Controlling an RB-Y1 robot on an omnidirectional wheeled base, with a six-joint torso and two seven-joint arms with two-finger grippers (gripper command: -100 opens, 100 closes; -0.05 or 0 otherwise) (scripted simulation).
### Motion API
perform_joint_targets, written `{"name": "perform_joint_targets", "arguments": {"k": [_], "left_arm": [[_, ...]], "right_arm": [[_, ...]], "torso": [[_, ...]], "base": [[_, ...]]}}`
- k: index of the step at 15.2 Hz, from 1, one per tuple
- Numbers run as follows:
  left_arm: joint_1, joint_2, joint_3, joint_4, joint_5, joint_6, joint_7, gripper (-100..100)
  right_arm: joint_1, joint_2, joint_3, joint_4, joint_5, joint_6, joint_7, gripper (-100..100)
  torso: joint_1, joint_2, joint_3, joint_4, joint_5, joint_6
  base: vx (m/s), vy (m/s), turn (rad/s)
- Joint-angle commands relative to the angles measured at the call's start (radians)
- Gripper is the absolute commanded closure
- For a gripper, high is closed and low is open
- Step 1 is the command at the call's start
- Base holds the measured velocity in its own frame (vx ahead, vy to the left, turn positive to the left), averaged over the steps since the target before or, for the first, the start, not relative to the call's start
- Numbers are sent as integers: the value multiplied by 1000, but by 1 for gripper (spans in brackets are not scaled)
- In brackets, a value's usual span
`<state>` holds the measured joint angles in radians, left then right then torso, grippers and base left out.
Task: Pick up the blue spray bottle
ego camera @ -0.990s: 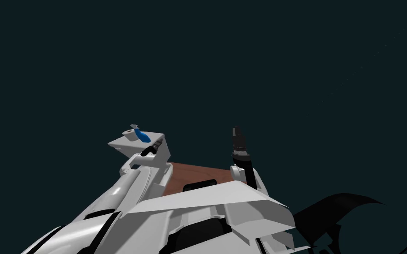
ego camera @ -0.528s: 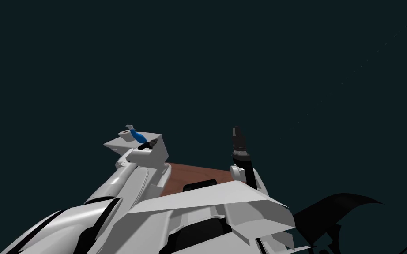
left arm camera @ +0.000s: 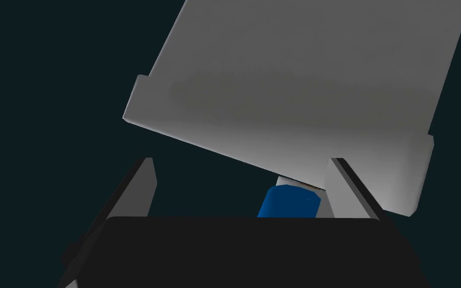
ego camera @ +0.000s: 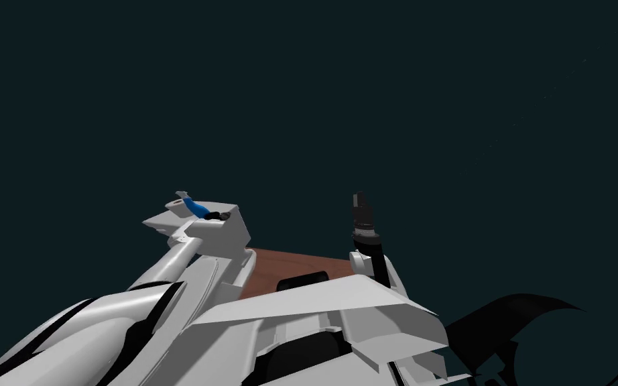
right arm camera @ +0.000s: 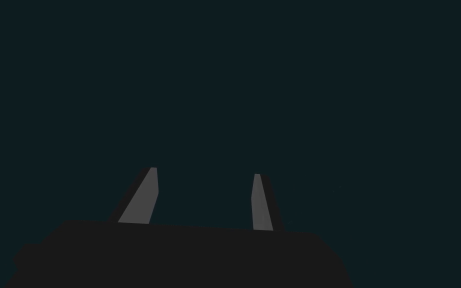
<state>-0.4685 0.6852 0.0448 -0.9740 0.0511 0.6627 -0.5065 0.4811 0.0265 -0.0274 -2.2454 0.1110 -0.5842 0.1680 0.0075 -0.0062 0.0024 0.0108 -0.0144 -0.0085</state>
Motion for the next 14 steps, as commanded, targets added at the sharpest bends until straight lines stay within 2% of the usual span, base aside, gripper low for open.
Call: {"name": "perform_joint_targets", "arguments": {"k": [1, 2, 3, 4, 5, 7, 8, 9, 10, 11, 12, 13, 14], "left_arm": [[-35, 30, 10, 31, -6, 50, -21, -100], [-64, 59, 14, 65, -3, 74, -48, -100], [-83, 59, 14, 85, -3, 102, -48, -100], [-84, 59, 14, 86, -3, 102, -48, -100], [-119, 86, 18, 126, 0, 151, -75, -100], [-133, 86, 18, 140, 0, 151, -75, -100], [-162, 113, 23, 176, 3, 198, -101, -100], [-179, 113, 23, 192, 3, 198, -101, -100], [-205, 139, 26, 218, 6, 238, -126, -100], [-224, 139, 26, 241, 6, 242, -126, -100], [-260, 164, 30, 279, 9, 266, -150, -100], [-267, 164, 30, 288, 9, 285, -150, -100], [-296, 188, 34, 311, 11, 312, -172, -100]], "right_arm": [[0, 0, 0, 0, 0, 0, 0, 0], [0, 0, 0, 0, 0, 0, 0, 0], [0, 0, 0, 0, 0, 0, 0, 0], [0, 0, 0, 0, 0, 0, 0, 0], [0, 0, 0, 0, 0, 0, 0, 0], [0, 0, 0, 0, 0, 0, 0, 0], [0, 0, 0, 0, 0, 0, 0, 0], [0, 0, 0, 0, 0, 0, 0, 0], [0, 0, 0, 0, 0, 0, 0, 0], [0, 0, 0, 0, 0, 0, 0, 0], [0, 0, 0, 0, 0, 0, 0, 0], [0, 0, 0, 0, 0, 0, 0, 0], [0, 0, 0, 0, 0, 0, 0, 0]], "torso": [[0, 0, 0, 0, 0, 0], [1, 0, 1, 3, -3, -2], [3, -1, 3, 6, -8, -3], [4, -1, 4, 10, -12, -5], [8, -1, 5, 12, -15, -5], [13, -3, 8, 19, -23, -8], [17, -3, 10, 22, -27, -9], [20, -4, 10, 24, -29, -10], [21, -5, 10, 24, -29, -10], [21, -6, 9, 24, -29, -10], [22, -6, 9, 23, -28, -10], [21, -7, 8, 23, -28, -10], [22, -7, 8, 23, -28, -10]], "base": [[35, -81, -12], [52, -90, -9], [57, -85, -8], [44, -55, 9], [44, -55, -20], [46, -43, -8], [52, -39, -20], [68, -28, -1], [85, -36, -15], [95, -36, -21], [100, -42, -21], [90, -41, -21], [83, -51, -15]]}}
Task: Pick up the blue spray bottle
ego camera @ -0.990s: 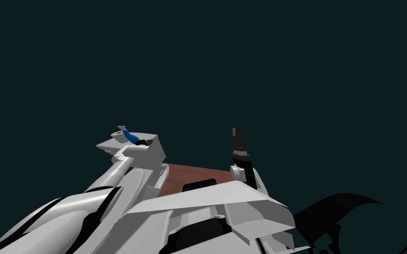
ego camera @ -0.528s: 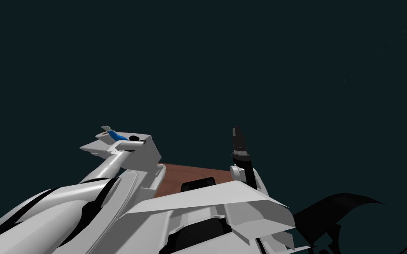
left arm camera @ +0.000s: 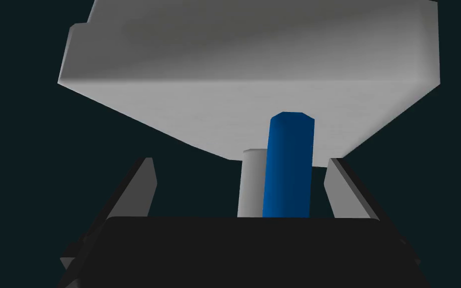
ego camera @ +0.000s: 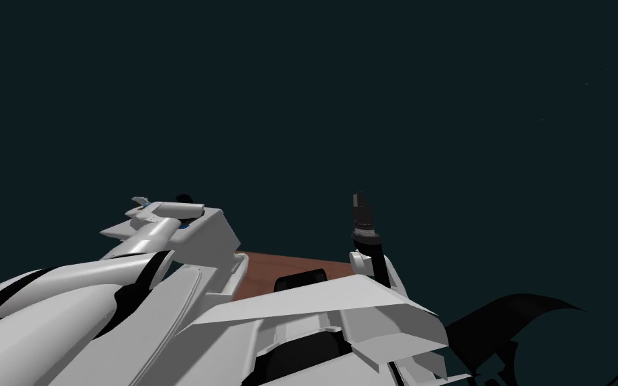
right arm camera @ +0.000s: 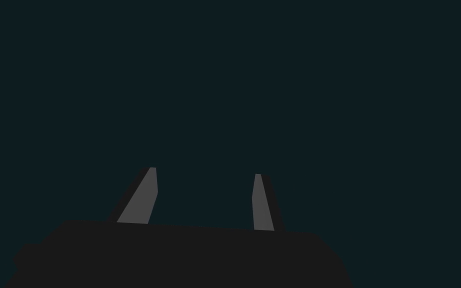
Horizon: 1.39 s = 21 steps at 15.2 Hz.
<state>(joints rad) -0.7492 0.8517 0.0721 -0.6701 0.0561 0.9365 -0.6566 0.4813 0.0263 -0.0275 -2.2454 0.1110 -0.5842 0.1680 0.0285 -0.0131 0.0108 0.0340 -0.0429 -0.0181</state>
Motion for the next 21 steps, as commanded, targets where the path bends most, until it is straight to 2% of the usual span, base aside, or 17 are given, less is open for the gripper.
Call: {"name": "perform_joint_targets", "arguments": {"k": [1, 2, 3, 5, 6, 7, 8, 9, 10, 11, 12, 13, 14, 17, 20, 21], "left_arm": [[-27, 22, 6, 28, 6, 50, -22, -100], [-27, 22, 6, 28, 6, 50, -22, -100], [-65, 45, 10, 69, 8, 75, -43, -100], [-65, 45, 10, 69, 8, 87, -43, -100], [-101, 66, 13, 107, 10, 121, -62, -100], [-101, 66, 13, 107, 10, 121, -62, -100], [-133, 86, 16, 142, 11, 152, -79, -100], [-133, 86, 16, 142, 11, 152, -79, -100], [-162, 104, 19, 173, 13, 179, -95, -100], [-162, 104, 19, 173, 13, 179, -95, -100], [-187, 120, 21, 200, 14, 203, -109, -100], [-187, 120, 21, 200, 14, 203, -109, -100], [-208, 134, 23, 223, 15, 224, -120, -100], [-208, 134, 23, 223, 15, 224, -120, -100], [-252, 163, 27, 270, 17, 265, -144, -100], [-252, 163, 27, 270, 17, 265, -144, -100]], "right_arm": [[0, 0, 0, 0, 0, 0, 0, 0], [0, 0, 0, 0, 0, 0, 0, 0], [0, 0, 0, 0, 0, 0, 0, 0], [0, 0, 0, 0, 0, 0, 0, 0], [0, 0, 0, 0, 0, 0, 0, 0], [0, 0, 0, 0, 0, 0, 0, 0], [0, 0, 0, 0, 0, 0, 0, 0], [0, 0, 0, 0, 0, 0, 0, 0], [0, 0, 0, 0, 0, 0, 0, 0], [0, 0, 0, 0, 0, 0, 0, 0], [0, 0, 0, 0, 0, 0, 0, 0], [0, 0, 0, 0, 0, 0, 0, 0], [0, 0, 0, 0, 0, 0, 0, 0], [0, 0, 0, 0, 0, 0, 0, 0], [0, 0, 0, 0, 0, 0, 0, 0], [0, 0, 0, 0, 0, 0, 0, 0]], "torso": [[0, 0, 0, 0, 0, 0], [0, 0, 0, 0, 0, 0], [1, 2, 1, 0, 1, 0], [2, 2, 1, 0, 1, 0], [3, 3, 2, 0, 1, 0], [3, 3, 2, 1, 1, -1], [3, 3, 2, 1, 1, 0], [3, 2, 1, 1, 1, 0], [3, 2, 1, 0, 1, 0], [3, 2, 1, 0, 1, 0], [4, 2, 1, 0, 1, 0], [4, 2, 1, 0, 1, 0], [4, 2, 1, 0, 1, 0], [4, 3, 2, 0, 1, 0], [4, 5, 3, 1, 1, 0], [4, 4, 2, 1, 1, -1]], "base": [[78, -42, -14], [51, -20, -1], [49, -16, -12], [47, -11, -9], [47, -13, -12], [55, -9, -6], [68, -6, -11], [75, -4, -11], [72, 0, -8], [66, 1, -7], [66, 1, -7], [58, 1, -6], [51, 6, -6], [36, 5, 0], [34, 7, -5], [56, 16, -1]]}}
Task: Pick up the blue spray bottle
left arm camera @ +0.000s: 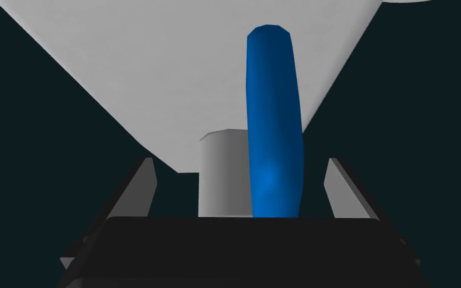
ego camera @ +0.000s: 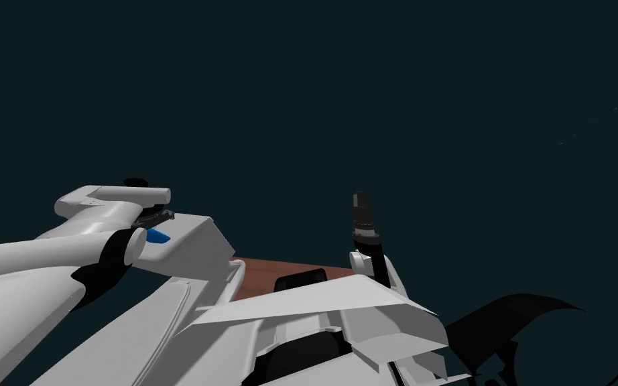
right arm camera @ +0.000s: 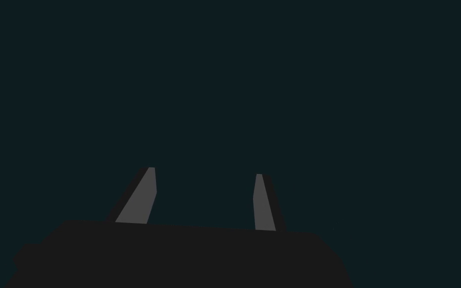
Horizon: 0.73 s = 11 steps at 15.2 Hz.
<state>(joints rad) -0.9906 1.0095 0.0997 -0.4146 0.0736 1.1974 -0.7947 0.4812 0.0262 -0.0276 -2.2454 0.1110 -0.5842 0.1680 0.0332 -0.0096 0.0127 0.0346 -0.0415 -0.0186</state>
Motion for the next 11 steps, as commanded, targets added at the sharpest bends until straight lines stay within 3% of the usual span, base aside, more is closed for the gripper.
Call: {"name": "perform_joint_targets", "arguments": {"k": [1, 2, 4, 6, 7, 8, 11], "left_arm": [[0, 0, 0, 0, 0, 0, 0, -100], [25, -28, -7, 20, -5, -25, 15, -100], [25, -28, -7, -4, -5, -25, 15, -100], [25, -28, -7, 20, -5, -25, 15, -100], [28, -27, -5, 6, -3, -20, 15, -100], [27, -27, -6, 11, -4, -24, 15, 100], [27, -26, -5, 11, -4, -24, 15, 100]], "right_arm": [[0, 0, 0, 0, 0, 0, 0, 0], [0, 0, 0, 0, 0, 0, 0, 0], [0, 0, 0, 0, 0, 0, 0, 0], [0, 0, 0, 0, 0, 0, 0, 0], [0, 0, 0, 0, 0, 0, 0, 0], [0, 0, 0, 0, 0, 0, 0, 0], [0, 0, 0, 0, 0, 0, 0, 0]], "torso": [[0, 0, 0, 0, 0, 0], [0, 1, 0, 0, 0, 0], [0, 0, 0, 0, 1, 0], [0, 0, 0, 0, 1, 1], [0, 0, 0, 0, 1, 1], [0, 1, 0, 0, 1, 1], [0, 0, -1, -1, 1, 3]], "base": [[32, 9, 1], [38, 10, -28], [44, 6, -28], [19, 2, 6], [0, 0, 0], [2, 0, 10], [0, 0, 2]]}}
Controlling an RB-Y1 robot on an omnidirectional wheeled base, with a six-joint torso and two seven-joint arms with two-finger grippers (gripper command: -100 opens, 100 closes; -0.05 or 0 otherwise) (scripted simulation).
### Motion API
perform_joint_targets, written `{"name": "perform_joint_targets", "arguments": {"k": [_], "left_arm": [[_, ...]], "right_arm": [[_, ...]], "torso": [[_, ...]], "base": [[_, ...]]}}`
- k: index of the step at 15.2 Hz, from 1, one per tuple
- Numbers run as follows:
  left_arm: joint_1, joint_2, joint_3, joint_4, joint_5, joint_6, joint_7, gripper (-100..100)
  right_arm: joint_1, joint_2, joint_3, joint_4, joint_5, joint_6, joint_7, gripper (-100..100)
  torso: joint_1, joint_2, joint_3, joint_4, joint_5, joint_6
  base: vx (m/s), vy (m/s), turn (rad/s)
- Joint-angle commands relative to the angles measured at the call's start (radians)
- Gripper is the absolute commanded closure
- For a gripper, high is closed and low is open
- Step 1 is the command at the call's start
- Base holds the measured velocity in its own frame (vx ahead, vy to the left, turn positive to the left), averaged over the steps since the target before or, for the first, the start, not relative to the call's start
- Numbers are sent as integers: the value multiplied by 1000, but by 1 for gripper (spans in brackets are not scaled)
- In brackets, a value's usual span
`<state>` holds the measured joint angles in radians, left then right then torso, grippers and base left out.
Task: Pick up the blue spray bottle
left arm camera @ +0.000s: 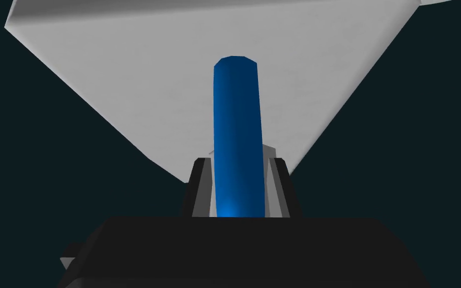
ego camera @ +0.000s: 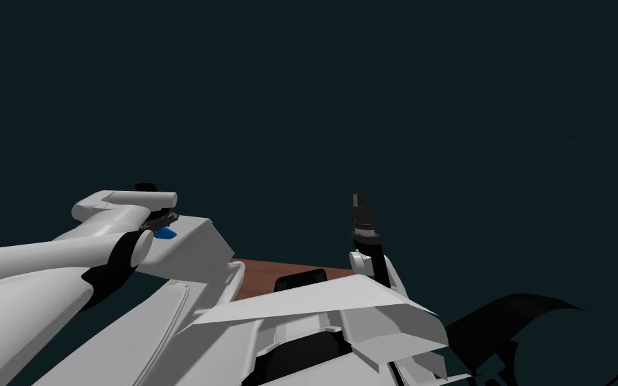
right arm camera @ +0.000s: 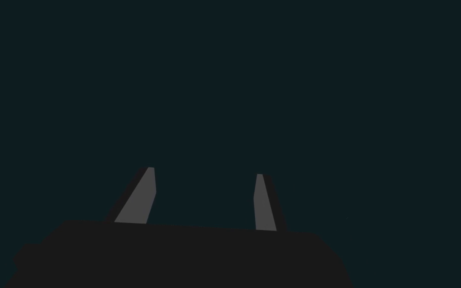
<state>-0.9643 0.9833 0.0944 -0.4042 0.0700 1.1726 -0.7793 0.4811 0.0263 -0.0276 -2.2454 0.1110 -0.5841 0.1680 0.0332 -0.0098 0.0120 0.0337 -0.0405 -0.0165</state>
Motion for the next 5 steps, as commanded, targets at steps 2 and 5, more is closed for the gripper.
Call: {"name": "perform_joint_targets", "arguments": {"k": [2, 5], "left_arm": [[-30, 27, 5, -5, 3, 26, -18, 100], [-34, 24, 2, 8, 1, 11, -17, 100]], "right_arm": [[0, 0, 0, 0, 0, 0, 0, 0], [0, 0, 0, 0, 0, 0, 0, 0]], "torso": [[0, 0, 0, 0, 0, 0], [-1, 5, 3, 2, -1, -1]], "base": [[-15, -4, 8], [-42, -6, 19]]}}
